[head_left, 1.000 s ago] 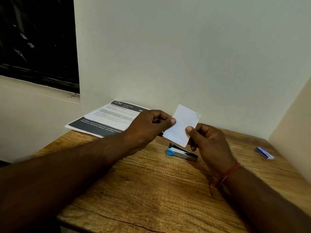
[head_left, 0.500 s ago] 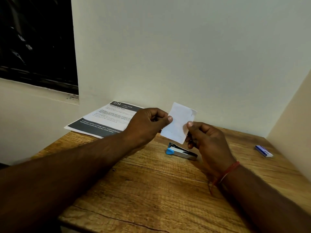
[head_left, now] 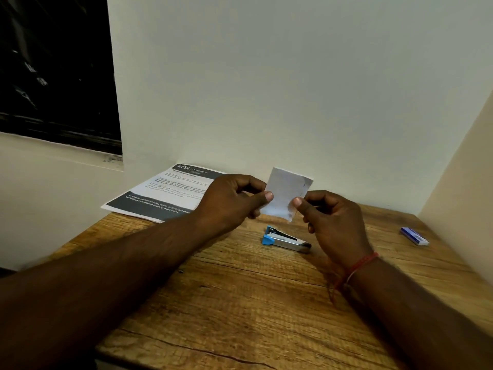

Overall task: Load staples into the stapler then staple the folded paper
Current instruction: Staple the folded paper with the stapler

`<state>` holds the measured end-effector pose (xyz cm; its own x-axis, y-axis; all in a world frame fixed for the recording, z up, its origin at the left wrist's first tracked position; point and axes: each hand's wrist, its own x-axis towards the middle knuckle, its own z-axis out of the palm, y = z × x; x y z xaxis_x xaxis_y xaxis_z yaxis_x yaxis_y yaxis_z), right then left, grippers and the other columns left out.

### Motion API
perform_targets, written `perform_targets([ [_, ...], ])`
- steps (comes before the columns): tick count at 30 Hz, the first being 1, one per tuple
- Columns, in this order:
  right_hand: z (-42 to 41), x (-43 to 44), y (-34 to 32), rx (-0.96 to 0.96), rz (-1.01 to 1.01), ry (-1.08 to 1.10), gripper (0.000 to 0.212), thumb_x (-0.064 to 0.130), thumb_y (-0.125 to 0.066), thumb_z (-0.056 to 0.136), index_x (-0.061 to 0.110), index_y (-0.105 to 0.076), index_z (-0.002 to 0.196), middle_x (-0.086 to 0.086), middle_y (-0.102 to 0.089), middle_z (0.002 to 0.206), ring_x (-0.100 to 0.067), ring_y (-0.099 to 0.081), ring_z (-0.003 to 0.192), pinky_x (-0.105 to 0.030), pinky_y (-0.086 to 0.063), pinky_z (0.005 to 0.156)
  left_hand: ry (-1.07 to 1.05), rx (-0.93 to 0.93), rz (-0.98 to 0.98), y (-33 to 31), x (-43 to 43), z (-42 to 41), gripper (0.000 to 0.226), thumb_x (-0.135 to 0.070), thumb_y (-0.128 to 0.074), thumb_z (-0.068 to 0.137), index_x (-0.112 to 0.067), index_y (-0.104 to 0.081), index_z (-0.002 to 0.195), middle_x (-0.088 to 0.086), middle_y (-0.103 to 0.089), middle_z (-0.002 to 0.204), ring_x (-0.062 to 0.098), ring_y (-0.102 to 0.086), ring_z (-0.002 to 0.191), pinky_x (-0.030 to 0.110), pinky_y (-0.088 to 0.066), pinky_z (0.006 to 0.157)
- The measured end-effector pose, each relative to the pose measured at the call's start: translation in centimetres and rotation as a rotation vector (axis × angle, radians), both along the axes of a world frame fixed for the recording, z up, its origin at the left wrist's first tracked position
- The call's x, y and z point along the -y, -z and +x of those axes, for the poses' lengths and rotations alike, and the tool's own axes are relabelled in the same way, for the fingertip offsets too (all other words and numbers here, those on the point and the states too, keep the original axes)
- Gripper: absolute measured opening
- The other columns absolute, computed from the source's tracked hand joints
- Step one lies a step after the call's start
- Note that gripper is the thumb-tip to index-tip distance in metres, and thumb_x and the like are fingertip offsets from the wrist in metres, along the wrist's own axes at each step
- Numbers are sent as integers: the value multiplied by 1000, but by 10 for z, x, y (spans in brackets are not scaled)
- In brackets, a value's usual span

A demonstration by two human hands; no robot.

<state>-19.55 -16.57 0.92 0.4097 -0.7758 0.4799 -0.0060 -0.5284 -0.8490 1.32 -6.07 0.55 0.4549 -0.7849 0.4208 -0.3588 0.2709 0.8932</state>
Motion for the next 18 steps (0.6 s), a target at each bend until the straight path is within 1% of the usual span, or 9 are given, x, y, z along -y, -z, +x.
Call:
perform_targets([
  [2, 0, 1, 1, 5, 6, 17, 5, 25, -87, 94, 29, -84, 94, 17, -81, 80, 1, -67, 66, -27, -55, 65, 27, -64, -18, 1, 0, -3, 24, -14, -87, 98, -7, -83, 120, 7, -83, 96, 19, -75, 63, 34, -63, 64],
  [4, -1, 2, 2, 2, 9, 47, 6, 26, -88, 93, 31, -84, 93, 16, -81, 82, -7, -69, 71, -31, -56, 67, 24, -68, -37, 1, 0, -7, 26, -17, -87, 98, -7, -83, 121, 8, -83, 100, 19, -75, 64, 33, -64, 63],
  [6, -2, 2, 2, -8, 15, 68, 7, 26, -88, 93, 32, -83, 94, 13, -82, 83, -9, -71, 70, -29, -58, 63, -34, 1, -47, -1, -1, -8, 25, -23, -88, 96, -9, -85, 116, 4, -82, 92, 14, -73, 59, 30, -64, 60],
  [8, -1, 0, 2, -8, 38, 48, 6, 25, -87, 95, 30, -84, 98, 7, -82, 82, -7, -71, 63, -29, -59, 58, -61, 44, -45, -2, -3, -7, 22, -25, -87, 98, -9, -86, 112, 3, -79, 82, 13, -67, 51, 28, -60, 55],
  [10, 0, -2, 2, 21, 65, 10, 6, 22, -85, 96, 26, -85, 101, 3, -81, 79, -9, -68, 59, -29, -60, 55, -2, -23, -36, -4, -6, -7, 18, -22, -83, 102, -7, -85, 112, 8, -75, 73, 16, -64, 49, 28, -57, 51],
  [12, 2, -3, 2, 61, 103, -15, 5, 22, -83, 98, 23, -86, 102, -1, -80, 77, -13, -66, 59, -31, -60, 55, 55, -82, -13, -6, -8, -8, 18, -21, -78, 105, -6, -82, 113, 14, -78, 74, 19, -67, 50, 30, -57, 51],
  [15, 2, -4, 1, 81, 143, -37, 6, 22, -81, 100, 22, -87, 101, -11, -78, 77, -14, -67, 63, -31, -61, 59, 76, -98, 10, -10, -10, -10, 19, -21, -75, 107, -4, -80, 112, 21, -81, 82, 20, -69, 52, 31, -57, 52],
  [16, 1, -5, 0, 82, 147, -49, 7, 21, -80, 101, 21, -87, 100, -11, -77, 75, -15, -67, 64, -31, -62, 59, 75, -84, 12, -10, -11, -10, 20, -22, -75, 108, -3, -80, 110, 21, -81, 82, 20, -68, 51, 30, -57, 52],
  [18, 1, -6, 0, 82, 150, -62, 10, 20, -77, 103, 17, -86, 100, -13, -77, 78, -15, -69, 66, -30, -62, 59, 45, -17, 9, -10, -11, -8, 23, -26, -76, 107, -5, -81, 100, 13, -78, 73, 17, -64, 49, 28, -55, 52],
])
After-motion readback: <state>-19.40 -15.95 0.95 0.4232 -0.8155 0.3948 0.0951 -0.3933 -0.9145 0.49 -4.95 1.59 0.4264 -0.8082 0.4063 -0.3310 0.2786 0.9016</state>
